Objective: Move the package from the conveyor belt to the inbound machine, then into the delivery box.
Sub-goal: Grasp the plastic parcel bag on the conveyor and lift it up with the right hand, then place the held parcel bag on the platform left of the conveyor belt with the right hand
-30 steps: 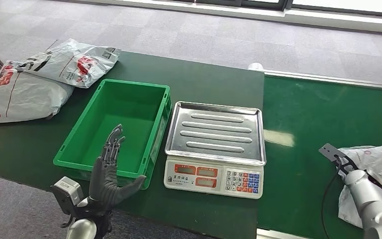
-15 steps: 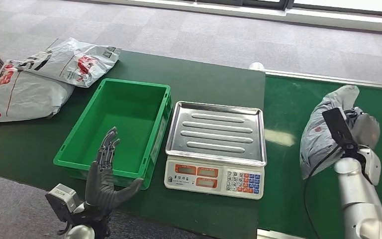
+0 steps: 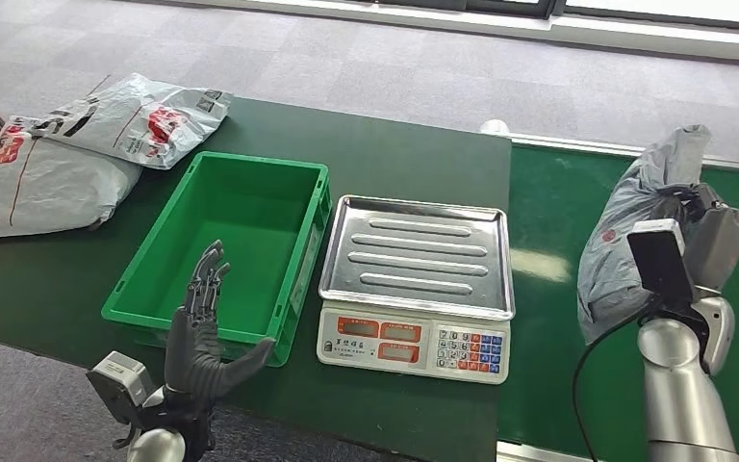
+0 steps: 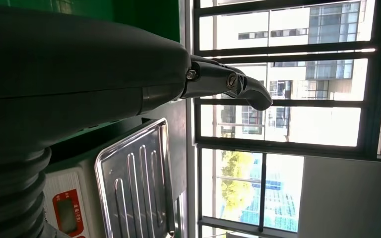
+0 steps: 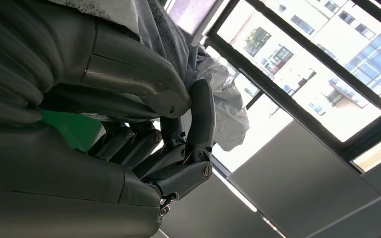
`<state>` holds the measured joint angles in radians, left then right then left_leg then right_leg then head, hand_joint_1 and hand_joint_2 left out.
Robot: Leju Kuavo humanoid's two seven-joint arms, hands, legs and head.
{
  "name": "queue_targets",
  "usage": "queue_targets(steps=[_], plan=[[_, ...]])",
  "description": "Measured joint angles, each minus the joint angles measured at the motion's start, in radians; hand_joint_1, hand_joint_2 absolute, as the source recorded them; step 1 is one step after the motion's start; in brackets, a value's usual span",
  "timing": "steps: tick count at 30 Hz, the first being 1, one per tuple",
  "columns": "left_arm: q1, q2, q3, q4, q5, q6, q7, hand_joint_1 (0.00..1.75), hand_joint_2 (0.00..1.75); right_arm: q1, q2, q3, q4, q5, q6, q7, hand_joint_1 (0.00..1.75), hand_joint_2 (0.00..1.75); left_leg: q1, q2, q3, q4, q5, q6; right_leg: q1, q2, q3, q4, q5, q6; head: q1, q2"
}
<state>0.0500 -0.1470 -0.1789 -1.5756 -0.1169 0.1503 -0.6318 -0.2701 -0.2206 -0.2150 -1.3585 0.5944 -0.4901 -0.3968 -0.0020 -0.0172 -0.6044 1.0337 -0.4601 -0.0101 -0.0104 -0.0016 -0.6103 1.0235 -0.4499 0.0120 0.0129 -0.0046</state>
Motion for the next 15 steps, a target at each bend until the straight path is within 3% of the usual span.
queue_targets(steps=[6, 15], plan=[[-0.023, 0.000, -0.001, 0.017, 0.003, -0.023, -0.017, 0.00, 1.75, -0.042, 0.031, 0.122, -0.018, -0.068, 0.171, 0.047, 1.75, 1.75, 0.000, 0.002, 0.000, 0.000, 0.001, -0.001, 0.000, 0.003, -0.001, 0.001, 0.001, -0.001, 0.000, 0.000], [-0.083, -0.003, -0.011, 0.039, -0.007, -0.043, 0.012, 0.00, 1.75, -0.269, 0.196, 0.353, 0.247, -0.153, 0.392, 0.114, 1.75, 1.75, 0.002, 0.007, -0.001, 0.000, 0.005, -0.003, 0.002, 0.007, -0.005, 0.003, 0.005, -0.003, 0.000, 0.000]])
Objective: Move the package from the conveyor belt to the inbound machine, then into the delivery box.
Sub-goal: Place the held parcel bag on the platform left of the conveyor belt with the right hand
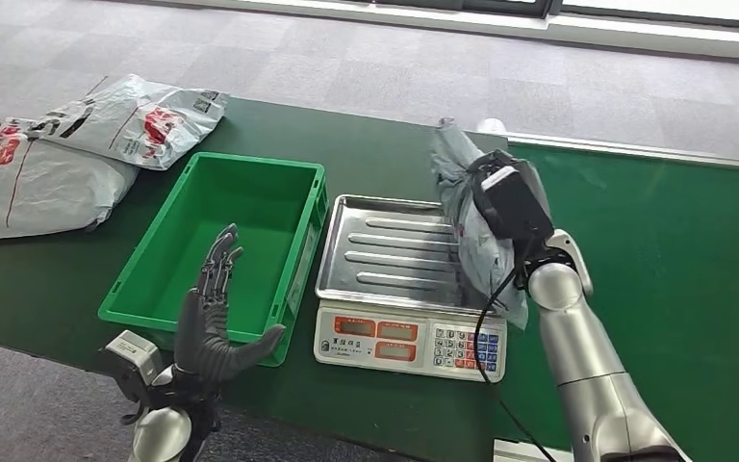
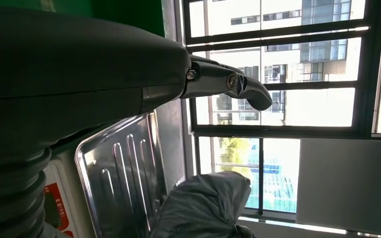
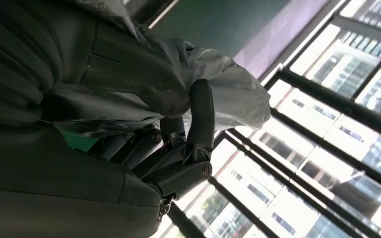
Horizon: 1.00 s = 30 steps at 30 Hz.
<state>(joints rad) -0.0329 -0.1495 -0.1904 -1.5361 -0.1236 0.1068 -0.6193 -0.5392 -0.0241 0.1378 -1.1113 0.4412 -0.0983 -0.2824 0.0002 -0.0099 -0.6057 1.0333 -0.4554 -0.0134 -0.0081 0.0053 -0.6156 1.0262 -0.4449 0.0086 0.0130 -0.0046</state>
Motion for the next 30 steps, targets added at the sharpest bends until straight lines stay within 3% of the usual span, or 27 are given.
queue_targets(steps=[8, 12, 16, 22, 30], plan=[[-0.027, -0.004, 0.000, 0.010, 0.000, -0.013, 0.022, 0.00, 1.75, -0.059, 0.114, 0.123, 0.191, -0.028, 0.067, 0.017, 1.74, 1.75, 0.001, -0.001, -0.001, 0.000, 0.000, -0.001, 0.001, -0.001, 0.000, 0.000, 0.000, -0.001, 0.000, 0.000], [-0.036, -0.008, 0.000, 0.016, -0.003, -0.024, 0.037, 0.00, 1.75, -0.082, 0.134, 0.145, 0.254, -0.012, 0.101, 0.052, 0.00, 1.75, 0.001, -0.001, -0.001, 0.000, 0.000, -0.001, 0.000, -0.001, 0.000, 0.000, 0.000, -0.001, 0.000, 0.000], [-0.059, -0.013, 0.000, 0.025, -0.013, -0.034, 0.052, 0.00, 1.75, -0.103, 0.156, 0.180, 0.325, 0.018, 0.158, 0.035, 0.00, 1.75, 0.000, -0.001, 0.000, 0.000, 0.000, -0.001, 0.000, -0.001, 0.000, 0.000, 0.000, -0.001, 0.000, 0.000], [-0.067, -0.015, 0.000, 0.036, -0.018, -0.034, 0.057, 0.00, 1.75, -0.101, 0.177, 0.194, 0.359, 0.005, 0.133, -0.047, 0.00, 1.75, 0.001, -0.001, 0.000, 0.000, 0.000, -0.001, 0.001, -0.001, -0.001, 0.000, 0.000, -0.001, 0.000, 0.000], [-0.109, -0.015, 0.000, 0.097, -0.066, -0.025, 0.177, 0.00, 1.75, -0.057, 0.170, 0.170, 0.243, -0.087, 0.077, -0.153, 0.00, 1.75, 0.000, 0.000, 0.000, 0.000, 0.000, -0.001, 0.000, 0.000, -0.002, 0.000, 0.000, -0.001, 0.000, 0.000]])
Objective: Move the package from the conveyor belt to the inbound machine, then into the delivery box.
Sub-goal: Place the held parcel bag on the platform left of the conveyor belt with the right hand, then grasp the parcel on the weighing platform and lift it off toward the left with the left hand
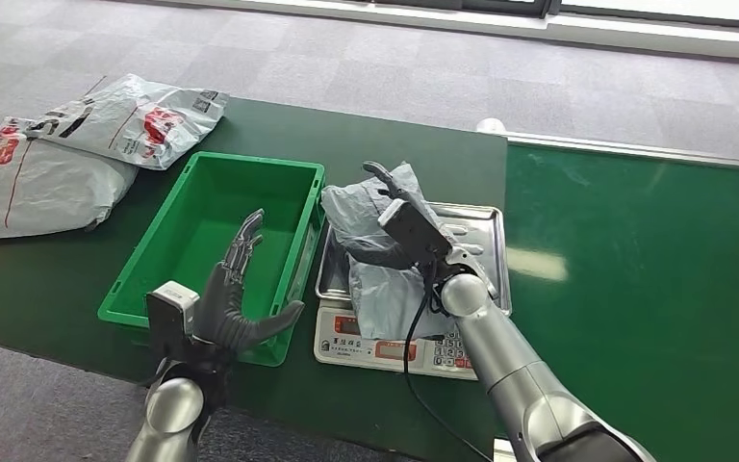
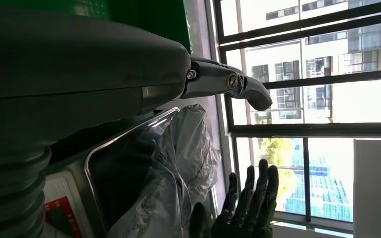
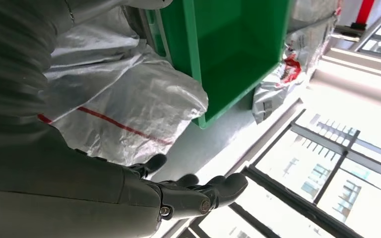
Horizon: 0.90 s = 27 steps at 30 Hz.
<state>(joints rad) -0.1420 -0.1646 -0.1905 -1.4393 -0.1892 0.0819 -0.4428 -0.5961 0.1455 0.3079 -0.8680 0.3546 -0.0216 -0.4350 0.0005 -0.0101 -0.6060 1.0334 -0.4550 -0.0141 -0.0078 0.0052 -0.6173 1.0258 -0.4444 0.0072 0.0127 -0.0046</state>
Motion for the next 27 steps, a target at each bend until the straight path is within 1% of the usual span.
queue_targets(steps=[6, 8, 10, 12, 15, 17, 20, 23, 25, 27], plan=[[-0.051, -0.006, -0.011, 0.054, -0.015, 0.008, 0.051, 0.00, 1.75, 0.017, -0.007, -0.037, -0.079, -0.035, -0.040, -0.051, 0.00, 1.75, 0.000, 0.000, 0.000, 0.000, 0.000, 0.000, 0.000, 0.000, 0.000, 0.000, 0.001, 0.000, 0.000, 0.000], [-0.070, -0.007, -0.023, 0.073, -0.045, 0.029, 0.068, 0.00, 1.75, 0.033, -0.011, -0.054, -0.119, -0.048, -0.092, -0.079, 0.00, 1.75, 0.000, 0.000, 0.000, 0.000, 0.000, 0.000, 0.000, 0.000, 0.000, 0.000, 0.001, 0.000, 0.000, 0.000], [-0.096, -0.007, -0.042, 0.096, -0.096, 0.061, 0.091, 0.00, 1.75, 0.056, -0.015, -0.079, -0.183, -0.073, -0.168, -0.104, 0.00, 1.75, 0.000, -0.001, 0.000, 0.000, 0.000, 0.000, 0.000, -0.001, 0.000, 0.000, 0.001, 0.000, 0.000, 0.000], [-0.126, -0.007, -0.060, 0.117, -0.134, 0.087, 0.111, 0.00, 1.75, 0.076, -0.022, -0.105, -0.254, -0.095, -0.219, -0.109, 0.00, 1.75, 0.000, -0.001, -0.001, 0.000, 0.000, 0.000, 0.000, -0.001, 0.000, 0.000, 0.001, -0.001, 0.000, 0.000], [-0.161, -0.007, -0.081, 0.139, -0.166, 0.105, 0.130, 0.00, 1.75, 0.097, -0.034, -0.130, -0.336, -0.103, -0.268, -0.113, 0.00, 1.75, -0.001, 0.002, 0.000, 0.000, 0.000, 0.000, 0.000, 0.001, -0.001, 0.000, 0.002, -0.001, 0.000, 0.000], [-0.181, -0.008, -0.097, 0.152, -0.207, 0.123, 0.151, 0.00, 1.75, 0.123, -0.042, -0.148, -0.390, -0.112, -0.346, -0.138, 0.00, 1.75, -0.001, 0.002, 0.000, 0.000, 0.000, 0.000, 0.000, 0.001, -0.002, 0.000, 0.002, -0.001, 0.000, 0.000], [-0.213, -0.009, -0.126, 0.171, -0.290, 0.151, 0.198, 0.00, 1.75, 0.193, -0.064, -0.191, -0.491, -0.155, -0.498, -0.188, 0.00, 1.75, -0.001, -0.003, 0.000, 0.001, 0.000, 0.000, 0.000, -0.002, 0.000, -0.001, 0.001, -0.001, 0.000, 0.000], [-0.248, -0.016, -0.153, 0.198, -0.385, 0.177, 0.254, 0.00, 1.75, 0.314, -0.082, -0.258, -0.609, -0.210, -0.627, -0.246, 0.00, 1.75, -0.001, -0.004, -0.001, 0.001, -0.001, 0.001, -0.001, -0.003, 0.000, -0.001, 0.000, 0.000, 0.000, 0.000], [-0.279, -0.026, -0.173, 0.226, -0.444, 0.190, 0.289, 0.00, 1.75, 0.403, -0.084, -0.300, -0.688, -0.219, -0.664, -0.262, 0.00, 1.75, -0.001, -0.004, -0.002, 0.001, -0.001, 0.001, -0.001, -0.003, 0.000, -0.001, 0.000, 0.000, 0.000, 0.000], [-0.322, -0.041, -0.195, 0.267, -0.497, 0.196, 0.325, 0.00, 1.75, 0.475, -0.083, -0.325, -0.748, -0.226, -0.669, -0.266, 0.00, 1.75, -0.001, -0.004, -0.002, 0.001, -0.002, 0.002, -0.001, -0.003, -0.001, -0.001, 0.000, 0.000, 0.000, 0.000]])
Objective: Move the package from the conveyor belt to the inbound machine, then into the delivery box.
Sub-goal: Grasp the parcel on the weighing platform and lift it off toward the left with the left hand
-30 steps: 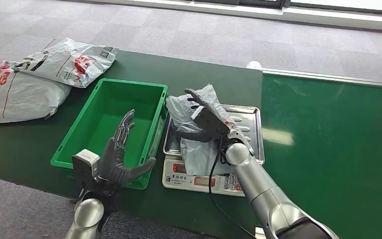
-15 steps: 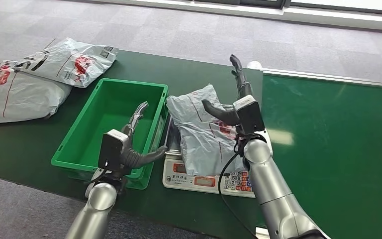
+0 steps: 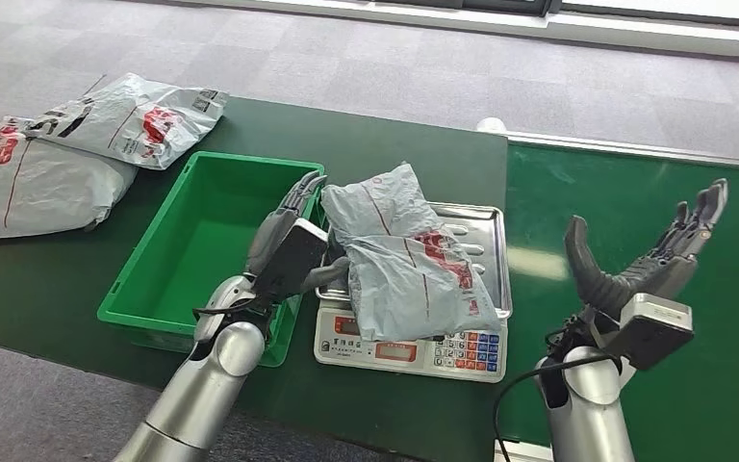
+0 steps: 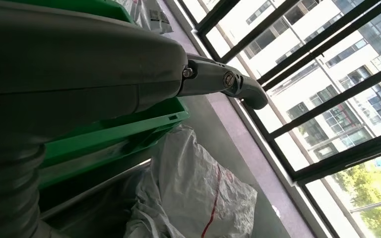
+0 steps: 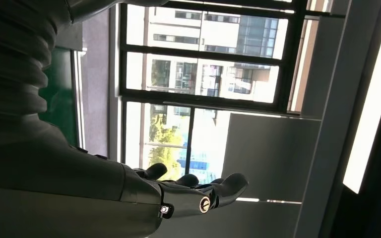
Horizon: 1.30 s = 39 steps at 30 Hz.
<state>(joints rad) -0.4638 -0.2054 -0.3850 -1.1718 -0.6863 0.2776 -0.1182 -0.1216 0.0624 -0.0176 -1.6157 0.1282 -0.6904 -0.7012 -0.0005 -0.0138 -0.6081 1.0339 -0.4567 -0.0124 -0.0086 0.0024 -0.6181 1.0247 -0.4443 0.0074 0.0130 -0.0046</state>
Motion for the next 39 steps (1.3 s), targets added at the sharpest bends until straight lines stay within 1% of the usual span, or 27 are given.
queue_targets(steps=[3, 8, 10, 12, 13, 16, 17, 20, 21, 26, 29, 32, 35, 39], plan=[[-0.076, -0.033, -0.042, 0.094, -0.075, -0.011, 0.050, 0.00, 1.75, 0.066, 0.001, -0.010, -0.034, -0.026, 0.006, 0.000, 0.00, 1.75, 0.000, 0.000, 0.000, 0.000, 0.000, 0.000, 0.000, 0.000, 0.000, 0.000, 0.000, 0.000, 0.000, 0.000], [-0.165, -0.095, -0.101, 0.259, -0.112, -0.043, 0.094, 0.00, 1.75, 0.099, 0.001, -0.009, -0.035, -0.038, 0.007, 0.000, 0.00, 1.75, 0.000, 0.002, 0.000, 0.000, 0.001, 0.000, 0.000, 0.002, 0.000, 0.000, 0.001, 0.001, 0.000, 0.000], [-0.200, -0.119, -0.132, 0.332, -0.079, -0.057, 0.125, 0.03, 1.75, 0.100, 0.001, -0.005, -0.034, -0.041, 0.002, 0.001, 0.00, 1.75, 0.000, 0.002, 0.000, 0.000, 0.001, 0.000, 0.000, 0.002, 0.000, 0.000, 0.001, 0.001, 0.000, 0.000], [-0.231, -0.137, -0.186, 0.396, -0.010, -0.078, 0.169, 0.09, 1.75, 0.098, 0.001, 0.004, -0.032, -0.043, 0.001, 0.004, 0.00, 1.75, 0.000, 0.002, 0.000, 0.000, 0.001, 0.000, 0.000, 0.002, 0.000, 0.000, 0.001, 0.001, 0.000, 0.000], [-0.247, -0.143, -0.222, 0.424, 0.032, -0.095, 0.197, 0.12, 1.75, 0.097, 0.001, 0.009, -0.031, -0.043, 0.002, 0.007, 0.00, 1.75, 0.000, 0.002, 0.000, 0.000, 0.001, 0.000, 0.000, 0.002, 0.000, 0.000, 0.001, 0.001, 0.000, 0.000], [-0.287, -0.155, -0.346, 0.499, 0.133, -0.139, 0.269, 0.12, 1.75, 0.089, 0.003, 0.019, -0.030, -0.033, 0.006, 0.019, 0.00, 1.75, 0.000, 0.002, 0.000, 0.000, 0.001, 0.000, 0.000, 0.002, 0.000, 0.000, 0.001, 0.001, 0.000, 0.000], [-0.297, -0.157, -0.382, 0.518, 0.149, -0.143, 0.280, 0.19, 1.75, 0.086, 0.004, 0.022, -0.029, -0.030, 0.006, 0.021, 0.00, 1.75, 0.000, 0.002, 0.000, 0.000, 0.001, 0.000, 0.000, 0.002, 0.000, 0.000, 0.001, 0.001, 0.000, 0.000], [-0.322, -0.159, -0.455, 0.554, 0.168, -0.147, 0.294, 1.41, 1.75, 0.083, 0.005, 0.027, -0.027, -0.027, 0.007, 0.025, 0.00, 1.75, 0.000, 0.001, 0.000, 0.000, 0.001, 0.000, 0.000, 0.001, 0.001, 0.000, 0.001, 0.001, 0.000, 0.000], [-0.329, -0.159, -0.470, 0.563, 0.172, -0.153, 0.297, 1.75, 1.75, 0.082, 0.006, 0.028, -0.027, -0.026, 0.008, 0.025, 0.00, 1.75, 0.000, 0.001, 0.000, 0.000, 0.001, 0.000, 0.000, 0.001, 0.001, 0.000, 0.001, 0.001, 0.000, 0.000], [-0.373, -0.161, -0.554, 0.616, 0.251, -0.202, 0.314, 1.75, 1.75, 0.076, 0.013, 0.029, -0.025, -0.006, 0.023, 0.030, 0.00, 1.75, 0.000, 0.001, 0.002, 0.000, 0.001, 0.000, 0.000, 0.000, 0.004, 0.000, 0.000, 0.002, 0.000, 0.000], [-0.391, -0.161, -0.595, 0.648, 0.293, -0.176, 0.298, 1.75, 1.75, 0.072, 0.018, 0.029, -0.025, 0.002, 0.031, 0.038, 0.00, 1.75, 0.000, 0.001, 0.005, 0.000, 0.000, 0.001, 0.000, 0.000, 0.007, 0.000, 0.000, 0.002, 0.000, 0.000], [-0.402, -0.161, -0.609, 0.672, 0.321, -0.114, 0.263, 1.75, 1.75, 0.071, 0.019, 0.029, -0.025, 0.005, 0.035, 0.040, 0.00, 1.75, 0.000, 0.001, 0.005, 0.000, 0.001, 0.001, 0.000, 0.000, 0.007, 0.000, 0.000, 0.002, 0.000, 0.000], [-0.405, -0.160, -0.605, 0.685, 0.350, -0.018, 0.199, 1.75, 1.75, 0.076, 0.021, 0.028, -0.026, 0.008, 0.035, 0.040, 0.00, 1.75, 0.000, 0.001, 0.005, 0.000, 0.001, 0.001, 0.000, 0.000, 0.007, 0.000, 0.000, 0.002, 0.000, 0.000], [-0.406, -0.157, -0.562, 0.681, 0.338, 0.107, 0.103, 1.75, 1.75, 0.094, 0.029, 0.018, -0.032, 0.022, 0.044, 0.044, 0.00, 1.75, 0.000, 0.001, 0.004, 0.000, 0.002, 0.001, 0.000, 0.000, 0.006, 0.000, 0.001, 0.002, 0.000, 0.000]])
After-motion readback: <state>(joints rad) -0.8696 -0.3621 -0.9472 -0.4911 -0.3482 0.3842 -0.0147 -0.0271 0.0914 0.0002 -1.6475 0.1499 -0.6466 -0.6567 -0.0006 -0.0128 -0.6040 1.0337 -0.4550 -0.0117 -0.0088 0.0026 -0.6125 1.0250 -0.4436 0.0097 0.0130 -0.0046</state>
